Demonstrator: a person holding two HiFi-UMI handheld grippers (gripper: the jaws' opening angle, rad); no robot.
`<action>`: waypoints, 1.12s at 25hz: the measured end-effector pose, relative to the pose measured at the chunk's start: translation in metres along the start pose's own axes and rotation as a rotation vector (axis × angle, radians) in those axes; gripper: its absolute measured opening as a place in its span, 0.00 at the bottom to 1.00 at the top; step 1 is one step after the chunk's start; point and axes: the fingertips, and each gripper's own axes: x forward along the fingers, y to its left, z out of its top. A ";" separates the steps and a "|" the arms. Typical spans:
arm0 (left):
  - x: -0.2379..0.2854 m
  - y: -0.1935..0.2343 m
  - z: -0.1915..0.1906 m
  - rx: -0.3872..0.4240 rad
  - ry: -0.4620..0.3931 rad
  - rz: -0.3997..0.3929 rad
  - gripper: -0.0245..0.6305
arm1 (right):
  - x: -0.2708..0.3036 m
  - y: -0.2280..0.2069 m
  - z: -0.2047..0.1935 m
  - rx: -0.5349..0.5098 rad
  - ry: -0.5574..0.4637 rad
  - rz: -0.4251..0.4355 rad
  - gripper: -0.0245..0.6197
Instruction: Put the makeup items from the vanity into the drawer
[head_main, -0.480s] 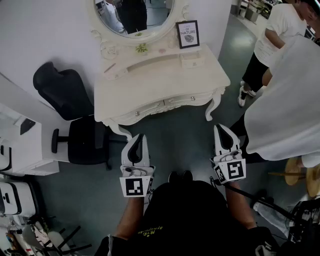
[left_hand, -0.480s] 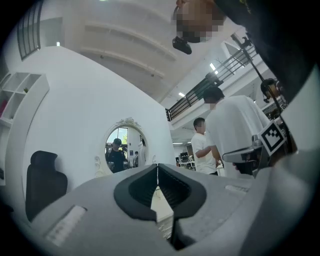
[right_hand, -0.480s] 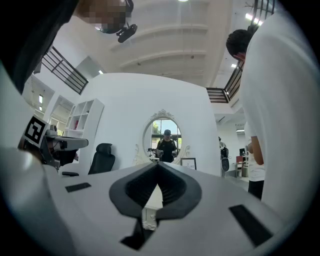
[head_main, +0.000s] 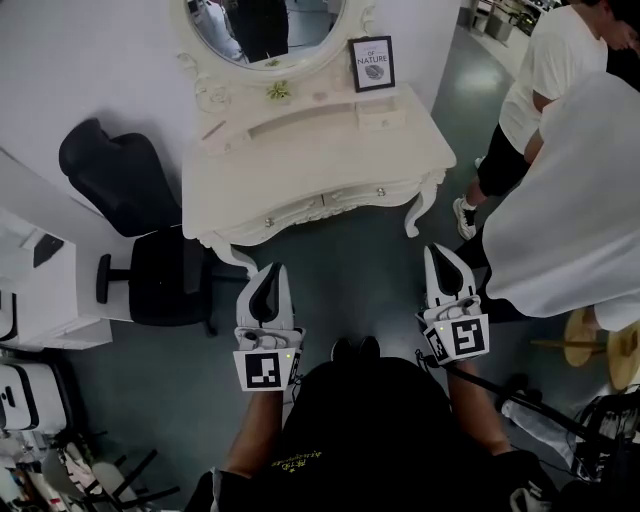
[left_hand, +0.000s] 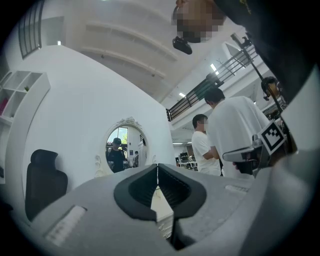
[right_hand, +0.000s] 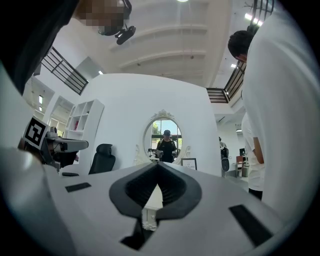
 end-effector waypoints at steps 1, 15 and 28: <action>0.000 0.000 -0.002 -0.001 0.005 0.001 0.07 | 0.000 -0.001 0.000 0.003 -0.003 -0.002 0.04; 0.008 0.007 -0.015 -0.005 0.061 0.030 0.07 | 0.013 -0.007 -0.003 0.005 0.011 0.007 0.04; 0.054 -0.003 -0.027 0.024 0.082 0.072 0.07 | 0.048 -0.047 -0.026 0.040 0.031 0.066 0.04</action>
